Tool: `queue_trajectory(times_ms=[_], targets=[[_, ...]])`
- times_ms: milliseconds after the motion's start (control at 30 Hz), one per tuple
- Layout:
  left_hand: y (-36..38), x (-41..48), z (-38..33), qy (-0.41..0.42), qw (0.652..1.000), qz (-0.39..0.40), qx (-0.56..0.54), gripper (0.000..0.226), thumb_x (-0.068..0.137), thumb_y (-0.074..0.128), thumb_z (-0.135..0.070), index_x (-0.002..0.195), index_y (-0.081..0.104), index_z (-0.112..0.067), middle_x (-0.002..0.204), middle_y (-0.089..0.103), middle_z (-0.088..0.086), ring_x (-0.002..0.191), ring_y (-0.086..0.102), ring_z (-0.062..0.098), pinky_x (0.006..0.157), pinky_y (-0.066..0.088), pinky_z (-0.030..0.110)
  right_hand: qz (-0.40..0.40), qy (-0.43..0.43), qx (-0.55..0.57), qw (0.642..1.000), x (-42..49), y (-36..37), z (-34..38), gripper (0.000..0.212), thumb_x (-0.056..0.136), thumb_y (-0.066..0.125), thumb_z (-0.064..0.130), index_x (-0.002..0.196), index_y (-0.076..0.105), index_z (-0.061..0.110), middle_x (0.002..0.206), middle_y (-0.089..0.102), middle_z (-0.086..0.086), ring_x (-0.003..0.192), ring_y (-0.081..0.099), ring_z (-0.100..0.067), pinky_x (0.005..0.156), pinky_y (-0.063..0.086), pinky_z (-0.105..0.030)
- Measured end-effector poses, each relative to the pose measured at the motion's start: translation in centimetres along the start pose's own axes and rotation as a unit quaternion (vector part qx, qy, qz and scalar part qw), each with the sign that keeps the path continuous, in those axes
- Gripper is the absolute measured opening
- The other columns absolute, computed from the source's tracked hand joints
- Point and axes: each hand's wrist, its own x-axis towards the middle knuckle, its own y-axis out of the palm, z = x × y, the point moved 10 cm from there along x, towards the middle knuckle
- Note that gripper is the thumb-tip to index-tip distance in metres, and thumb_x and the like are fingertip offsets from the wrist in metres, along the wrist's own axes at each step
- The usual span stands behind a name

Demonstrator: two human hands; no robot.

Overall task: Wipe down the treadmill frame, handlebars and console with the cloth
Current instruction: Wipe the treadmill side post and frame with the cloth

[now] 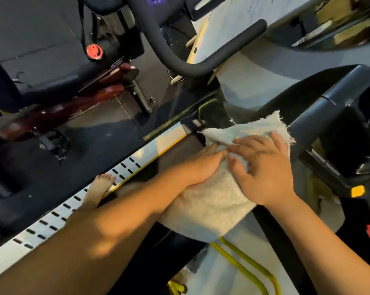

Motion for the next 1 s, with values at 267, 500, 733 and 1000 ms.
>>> queue_trajectory(times_ms=[267, 500, 733, 1000], targets=[[0.6, -5.1, 0.2, -0.062, 0.997, 0.015, 0.038, 0.048, 0.107, 0.019, -0.040, 0.149, 0.029, -0.020, 0.155, 0.029, 0.013, 0.143, 0.027, 0.031, 0.113, 0.026, 0.043, -0.071, -0.076, 0.055, 0.993, -2.5, -0.9, 1.0, 0.040, 0.090, 0.041, 0.036, 0.108, 0.073, 0.021, 0.116, 0.066, 0.004, 0.121, 0.054, -0.021, 0.109, 0.025, -0.057], [0.1, 0.3, -2.7, -0.049, 0.997, -0.017, -0.058, 0.080, 0.080, 0.034, -0.075, 0.146, 0.042, -0.031, 0.152, 0.043, 0.003, 0.136, 0.044, 0.027, 0.111, 0.036, 0.046, -0.024, -0.052, 0.035, 0.998, 1.2, -1.0, -3.9, 0.046, 0.090, 0.037, 0.045, 0.106, 0.073, 0.022, 0.113, 0.069, 0.006, 0.116, 0.056, -0.015, 0.114, 0.024, -0.046], [0.5, 0.7, -0.1, -0.090, 0.991, -0.025, -0.095, 0.062, 0.076, 0.042, -0.074, 0.119, 0.063, -0.034, 0.132, 0.060, -0.002, 0.118, 0.057, 0.020, 0.106, 0.042, 0.042, -0.135, -0.011, 0.085, 0.987, -2.0, -1.5, -1.9, 0.034, 0.087, 0.045, 0.042, 0.104, 0.072, 0.031, 0.113, 0.066, 0.013, 0.124, 0.048, -0.016, 0.112, 0.020, -0.056], [0.1, 1.0, -5.2, -0.072, 0.994, -0.073, 0.036, 0.040, 0.108, 0.033, -0.028, 0.137, 0.051, -0.007, 0.140, 0.051, 0.012, 0.123, 0.050, 0.021, 0.084, 0.036, 0.021, -0.052, -0.101, 0.077, 0.991, 3.0, -1.8, -5.2, 0.040, 0.088, 0.037, 0.052, 0.081, 0.070, 0.031, 0.077, 0.068, 0.007, 0.081, 0.062, -0.019, 0.075, 0.043, -0.035]])
